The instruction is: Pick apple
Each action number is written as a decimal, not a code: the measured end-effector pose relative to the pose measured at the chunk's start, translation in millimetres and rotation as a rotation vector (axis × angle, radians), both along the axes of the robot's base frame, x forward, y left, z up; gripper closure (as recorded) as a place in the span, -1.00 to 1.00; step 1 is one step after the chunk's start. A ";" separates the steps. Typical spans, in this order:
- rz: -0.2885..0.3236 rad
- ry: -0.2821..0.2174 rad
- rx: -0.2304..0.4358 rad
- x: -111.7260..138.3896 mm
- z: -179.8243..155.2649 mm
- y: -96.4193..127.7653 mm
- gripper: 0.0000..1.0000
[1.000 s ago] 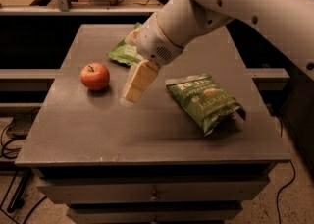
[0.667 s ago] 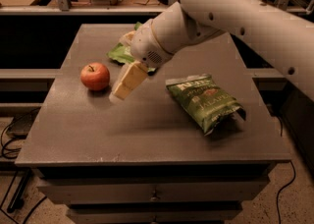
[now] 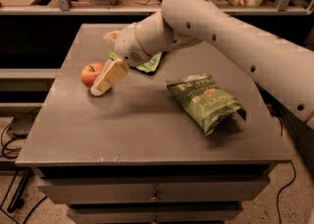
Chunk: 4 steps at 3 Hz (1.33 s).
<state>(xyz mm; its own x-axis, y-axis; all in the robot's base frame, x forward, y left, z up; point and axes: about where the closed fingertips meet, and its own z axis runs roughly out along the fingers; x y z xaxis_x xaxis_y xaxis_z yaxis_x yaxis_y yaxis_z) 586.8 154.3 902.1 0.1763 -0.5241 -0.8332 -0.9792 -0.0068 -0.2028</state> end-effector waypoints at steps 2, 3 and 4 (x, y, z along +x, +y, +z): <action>0.051 0.053 0.062 12.1 -27.7 37.6 -1.00; 0.049 0.073 0.053 10.2 -37.9 38.0 -0.68; 0.027 0.075 0.049 8.5 -38.5 30.1 -0.22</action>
Offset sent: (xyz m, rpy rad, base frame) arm 0.0173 0.0489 -0.0442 0.0773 0.0878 0.0618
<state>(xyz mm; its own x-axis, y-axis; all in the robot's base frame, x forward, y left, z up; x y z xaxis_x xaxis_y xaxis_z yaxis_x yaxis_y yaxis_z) 595.3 184.4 863.6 0.1262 -0.4781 -0.8692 -0.9912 -0.0251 -0.1301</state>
